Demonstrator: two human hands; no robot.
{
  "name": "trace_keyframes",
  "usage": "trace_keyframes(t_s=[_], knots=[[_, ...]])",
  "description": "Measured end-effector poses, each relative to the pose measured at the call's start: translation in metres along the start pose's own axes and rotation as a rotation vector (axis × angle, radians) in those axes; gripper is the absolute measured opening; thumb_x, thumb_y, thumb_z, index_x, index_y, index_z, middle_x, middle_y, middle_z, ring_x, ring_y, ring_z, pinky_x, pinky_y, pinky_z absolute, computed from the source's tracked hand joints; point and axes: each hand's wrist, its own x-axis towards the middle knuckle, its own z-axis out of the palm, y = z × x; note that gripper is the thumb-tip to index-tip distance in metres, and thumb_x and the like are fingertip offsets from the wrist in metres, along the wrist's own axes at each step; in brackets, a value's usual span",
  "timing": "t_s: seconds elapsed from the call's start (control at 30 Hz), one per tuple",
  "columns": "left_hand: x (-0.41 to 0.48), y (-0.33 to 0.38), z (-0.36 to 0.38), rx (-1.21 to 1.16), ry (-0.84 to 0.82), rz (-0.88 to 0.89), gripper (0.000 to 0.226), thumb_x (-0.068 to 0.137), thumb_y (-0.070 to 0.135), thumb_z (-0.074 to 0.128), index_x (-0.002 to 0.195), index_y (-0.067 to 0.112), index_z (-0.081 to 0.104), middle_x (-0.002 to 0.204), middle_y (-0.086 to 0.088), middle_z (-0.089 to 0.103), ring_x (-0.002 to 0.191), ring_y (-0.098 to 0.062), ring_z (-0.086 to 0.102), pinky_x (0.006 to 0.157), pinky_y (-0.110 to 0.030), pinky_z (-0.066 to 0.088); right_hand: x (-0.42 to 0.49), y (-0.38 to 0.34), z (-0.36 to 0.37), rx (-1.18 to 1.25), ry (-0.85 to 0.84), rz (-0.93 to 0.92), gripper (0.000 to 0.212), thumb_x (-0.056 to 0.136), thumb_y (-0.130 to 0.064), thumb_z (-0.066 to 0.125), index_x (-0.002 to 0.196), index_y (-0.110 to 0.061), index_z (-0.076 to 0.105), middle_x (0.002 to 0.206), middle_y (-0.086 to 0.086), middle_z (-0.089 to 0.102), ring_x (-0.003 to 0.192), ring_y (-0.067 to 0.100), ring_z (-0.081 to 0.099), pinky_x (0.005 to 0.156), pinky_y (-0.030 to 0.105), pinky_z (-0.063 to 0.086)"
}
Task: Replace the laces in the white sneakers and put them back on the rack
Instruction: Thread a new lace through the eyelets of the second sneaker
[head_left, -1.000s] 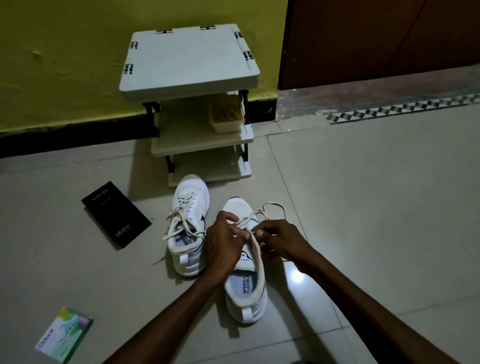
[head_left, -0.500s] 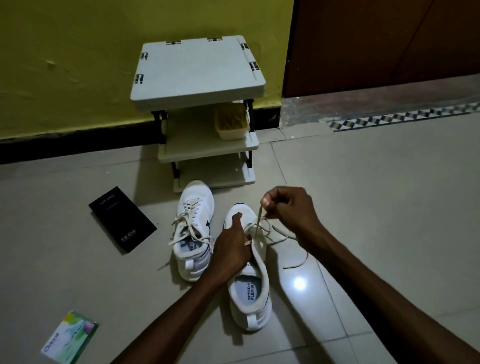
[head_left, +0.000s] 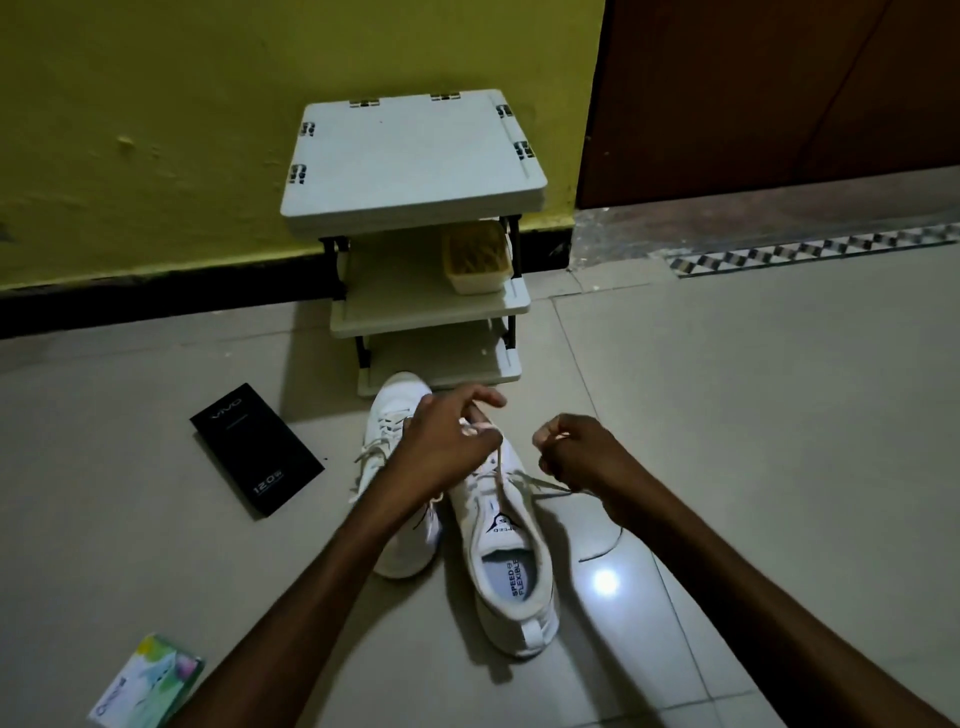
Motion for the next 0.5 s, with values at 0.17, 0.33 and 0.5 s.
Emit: trace_keyframes(t_s=[0.17,0.33,0.5], knots=[[0.007,0.028,-0.032,-0.271,0.014,0.127,0.032,0.088,0.008,0.064,0.112,0.029,0.063,0.095,-0.006,0.066,0.091,-0.021,0.062,0.082,-0.034,0.05,0.012,0.023,0.014,-0.622,-0.127,-0.125,0.022,0.092,-0.041,0.061,0.08,-0.023,0.06,0.083,0.0,0.063,0.079,0.015,0.059,0.067,0.026,0.039],[0.01,0.006,-0.018,-0.161,-0.108,0.204,0.058,0.082,0.003,0.07,0.128,0.032,0.051,0.104,0.01,0.066,0.1,-0.005,0.059,0.083,-0.02,0.047,0.021,0.029,0.019,-0.673,-0.156,-0.15,0.022,0.093,-0.036,0.06,0.08,-0.018,0.06,0.083,0.003,0.059,0.081,0.018,0.055,0.068,0.027,0.039],[0.013,-0.024,0.003,-0.407,-0.151,0.076,0.087,0.076,-0.006,0.077,0.141,0.029,0.032,0.123,-0.003,0.055,0.112,-0.016,0.059,0.09,-0.028,0.054,0.027,0.036,0.02,-0.547,-0.182,-0.159,0.031,0.091,-0.026,0.063,0.062,-0.022,0.053,0.078,0.003,0.06,0.081,0.019,0.057,0.067,0.029,0.039]])
